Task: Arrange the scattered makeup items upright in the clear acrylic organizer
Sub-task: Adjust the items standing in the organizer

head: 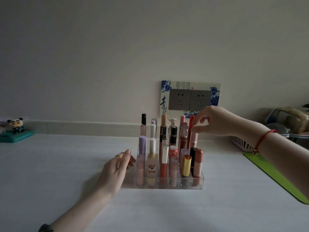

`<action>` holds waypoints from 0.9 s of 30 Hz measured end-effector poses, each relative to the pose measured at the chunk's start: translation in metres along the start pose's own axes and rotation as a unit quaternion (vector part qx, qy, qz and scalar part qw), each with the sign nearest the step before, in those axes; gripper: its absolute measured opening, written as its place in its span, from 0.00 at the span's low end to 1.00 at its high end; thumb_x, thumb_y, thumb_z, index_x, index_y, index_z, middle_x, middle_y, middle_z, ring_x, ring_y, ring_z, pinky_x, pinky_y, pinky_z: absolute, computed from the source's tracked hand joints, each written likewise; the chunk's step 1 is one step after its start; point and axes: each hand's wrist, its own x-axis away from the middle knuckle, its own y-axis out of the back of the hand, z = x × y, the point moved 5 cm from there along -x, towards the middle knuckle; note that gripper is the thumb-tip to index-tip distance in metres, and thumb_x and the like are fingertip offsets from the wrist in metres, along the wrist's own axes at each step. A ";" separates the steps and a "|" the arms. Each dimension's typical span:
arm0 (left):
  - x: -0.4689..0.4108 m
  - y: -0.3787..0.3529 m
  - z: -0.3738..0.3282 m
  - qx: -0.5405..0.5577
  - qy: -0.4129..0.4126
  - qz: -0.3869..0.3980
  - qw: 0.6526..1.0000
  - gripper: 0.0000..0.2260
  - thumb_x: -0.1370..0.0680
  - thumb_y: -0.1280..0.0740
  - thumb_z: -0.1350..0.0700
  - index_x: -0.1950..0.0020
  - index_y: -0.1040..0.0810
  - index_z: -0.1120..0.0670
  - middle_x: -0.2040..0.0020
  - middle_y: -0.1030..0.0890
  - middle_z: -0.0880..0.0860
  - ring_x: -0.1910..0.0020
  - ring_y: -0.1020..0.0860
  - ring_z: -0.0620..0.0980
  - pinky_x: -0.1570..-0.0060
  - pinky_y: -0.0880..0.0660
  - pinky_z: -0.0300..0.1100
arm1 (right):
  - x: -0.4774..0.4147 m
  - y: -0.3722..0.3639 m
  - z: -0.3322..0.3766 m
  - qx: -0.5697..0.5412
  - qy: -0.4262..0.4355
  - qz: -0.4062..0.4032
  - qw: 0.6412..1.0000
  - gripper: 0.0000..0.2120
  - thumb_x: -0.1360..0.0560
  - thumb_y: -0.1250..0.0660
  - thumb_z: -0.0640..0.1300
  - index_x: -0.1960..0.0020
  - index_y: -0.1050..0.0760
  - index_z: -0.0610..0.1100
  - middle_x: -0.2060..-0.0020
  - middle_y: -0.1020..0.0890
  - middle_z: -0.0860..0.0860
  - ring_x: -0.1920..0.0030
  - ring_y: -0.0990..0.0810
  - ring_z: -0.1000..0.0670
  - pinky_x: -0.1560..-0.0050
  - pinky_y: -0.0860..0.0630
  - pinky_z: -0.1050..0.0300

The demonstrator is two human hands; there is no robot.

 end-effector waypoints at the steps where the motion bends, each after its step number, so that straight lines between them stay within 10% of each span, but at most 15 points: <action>1: 0.000 0.000 0.000 -0.001 0.002 0.002 1.000 0.28 0.35 0.50 0.31 0.67 0.24 0.53 0.69 0.22 0.49 0.66 0.26 0.40 0.62 0.32 0.33 | -0.002 -0.004 -0.001 0.005 0.000 0.018 1.000 0.10 0.30 0.33 0.51 0.51 0.21 0.49 0.55 0.21 0.53 0.54 0.25 0.54 0.59 0.31 0.66; 27: 0.001 -0.001 0.000 0.027 0.035 -0.005 0.999 0.27 0.36 0.49 0.31 0.68 0.23 0.52 0.67 0.22 0.50 0.67 0.26 0.40 0.60 0.30 0.42 | -0.011 -0.013 -0.005 -0.021 0.005 0.047 0.999 0.10 0.30 0.32 0.46 0.50 0.21 0.45 0.57 0.18 0.49 0.61 0.23 0.55 0.63 0.29 0.69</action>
